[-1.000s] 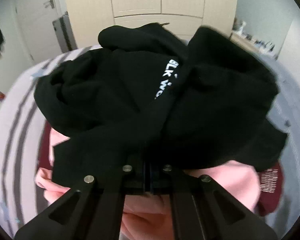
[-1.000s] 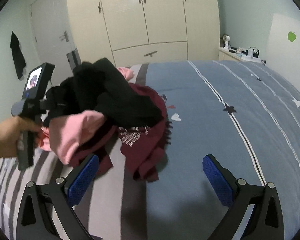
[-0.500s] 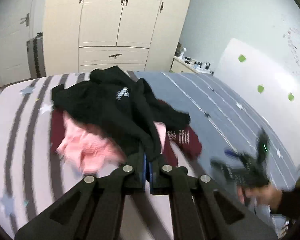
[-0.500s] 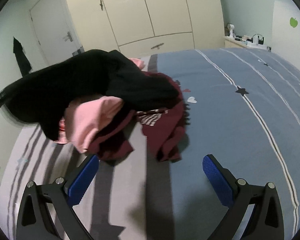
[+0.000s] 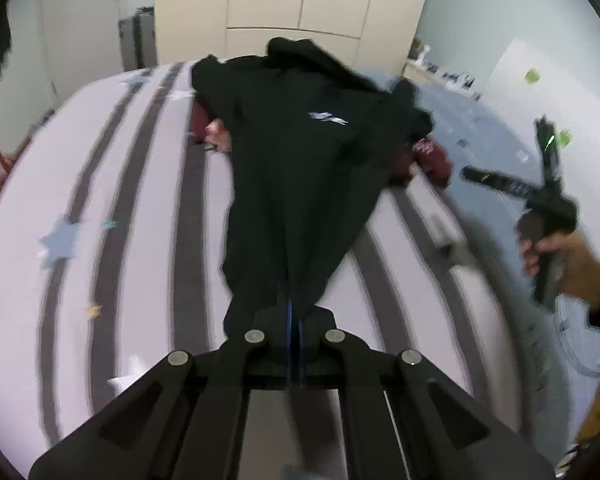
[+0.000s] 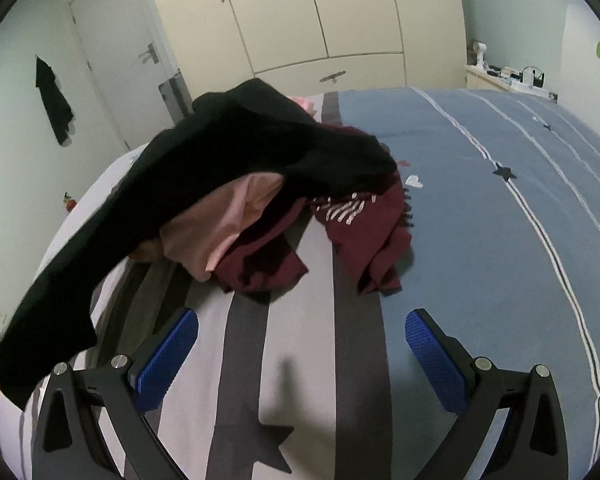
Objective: Fold clothes
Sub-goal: 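Grasp the black sweatshirt with the left gripper and lift it from the pile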
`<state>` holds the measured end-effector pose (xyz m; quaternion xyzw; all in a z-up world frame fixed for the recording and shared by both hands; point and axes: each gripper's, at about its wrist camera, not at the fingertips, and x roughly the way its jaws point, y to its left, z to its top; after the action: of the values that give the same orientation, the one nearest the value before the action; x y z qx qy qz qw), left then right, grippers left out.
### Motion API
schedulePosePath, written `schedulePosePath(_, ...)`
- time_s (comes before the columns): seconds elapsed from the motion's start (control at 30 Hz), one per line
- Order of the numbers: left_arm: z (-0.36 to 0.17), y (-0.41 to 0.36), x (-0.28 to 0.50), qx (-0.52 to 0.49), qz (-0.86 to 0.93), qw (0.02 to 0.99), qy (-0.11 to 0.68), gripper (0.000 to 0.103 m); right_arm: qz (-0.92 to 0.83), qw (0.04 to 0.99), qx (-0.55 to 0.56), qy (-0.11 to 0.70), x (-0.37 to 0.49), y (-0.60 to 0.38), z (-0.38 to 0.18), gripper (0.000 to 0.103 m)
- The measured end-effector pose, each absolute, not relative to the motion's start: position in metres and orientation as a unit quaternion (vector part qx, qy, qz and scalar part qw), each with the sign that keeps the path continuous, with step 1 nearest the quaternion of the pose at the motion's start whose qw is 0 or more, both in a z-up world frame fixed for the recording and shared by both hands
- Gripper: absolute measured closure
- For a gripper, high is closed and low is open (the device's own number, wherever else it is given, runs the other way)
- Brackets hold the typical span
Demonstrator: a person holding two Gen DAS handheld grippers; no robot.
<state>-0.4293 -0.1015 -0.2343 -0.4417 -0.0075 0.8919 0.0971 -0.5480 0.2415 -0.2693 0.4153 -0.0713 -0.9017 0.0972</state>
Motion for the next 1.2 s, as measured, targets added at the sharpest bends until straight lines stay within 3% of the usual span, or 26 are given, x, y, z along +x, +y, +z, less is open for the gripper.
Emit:
schedulePosePath(0.07,-0.227,-0.096,-0.431,-0.426,0.901,0.088,0.001,0.098,-0.900,0.096,0.420,-0.072,-0.545,0.243,-0.273,0.000)
schedulePosePath(0.1,-0.224,-0.087,-0.437,-0.418,0.904,0.092,0.003,0.091,-0.899,0.095,0.422,-0.073,-0.544,0.245,-0.273,0.000)
schedulePosePath(0.17,-0.221,-0.066,-0.452,-0.405,0.908,0.109,0.009,0.067,-0.898,0.093,0.424,-0.075,-0.542,0.247,-0.274,0.000)
schedulePosePath(0.23,-0.223,-0.038,-0.470,-0.398,0.908,0.131,0.020,0.034,-0.897,0.089,0.425,-0.078,-0.542,0.251,-0.274,0.000)
schedulePosePath(0.3,-0.232,-0.014,-0.487,-0.390,0.910,0.141,0.023,0.020,-0.897,0.085,0.426,-0.082,-0.542,0.254,-0.272,0.000)
schedulePosePath(0.37,-0.248,0.011,-0.505,-0.392,0.908,0.141,0.037,0.018,-0.897,0.082,0.426,-0.084,-0.544,0.257,-0.271,0.000)
schedulePosePath(0.6,-0.335,0.067,-0.583,-0.439,0.882,0.088,0.148,0.018,-0.898,0.077,0.426,-0.084,-0.542,0.264,-0.270,0.000)
schedulePosePath(0.7,-0.357,0.061,-0.605,-0.453,0.876,0.065,0.155,0.025,-0.897,0.078,0.427,-0.078,-0.539,0.268,-0.273,0.000)
schedulePosePath(0.77,-0.359,0.054,-0.611,-0.454,0.877,0.080,0.138,0.047,-0.897,0.078,0.428,-0.075,-0.536,0.271,-0.277,0.000)
schedulePosePath(0.8,-0.357,0.053,-0.613,-0.450,0.878,0.080,0.146,0.078,-0.897,0.077,0.430,-0.076,-0.535,0.273,-0.279,0.000)
schedulePosePath(0.83,-0.353,0.048,-0.614,-0.448,0.880,0.076,0.139,0.099,-0.895,0.074,0.433,-0.078,-0.535,0.275,-0.283,0.000)
schedulePosePath(0.97,-0.315,0.012,-0.606,-0.423,0.900,0.091,0.049,0.100,-0.890,0.064,0.443,-0.091,-0.533,0.281,-0.295,0.000)
schedulePosePath(1.2,-0.222,-0.028,-0.559,-0.347,0.928,0.139,0.003,0.100,-0.887,0.073,0.445,-0.098,-0.538,0.272,-0.291,0.000)
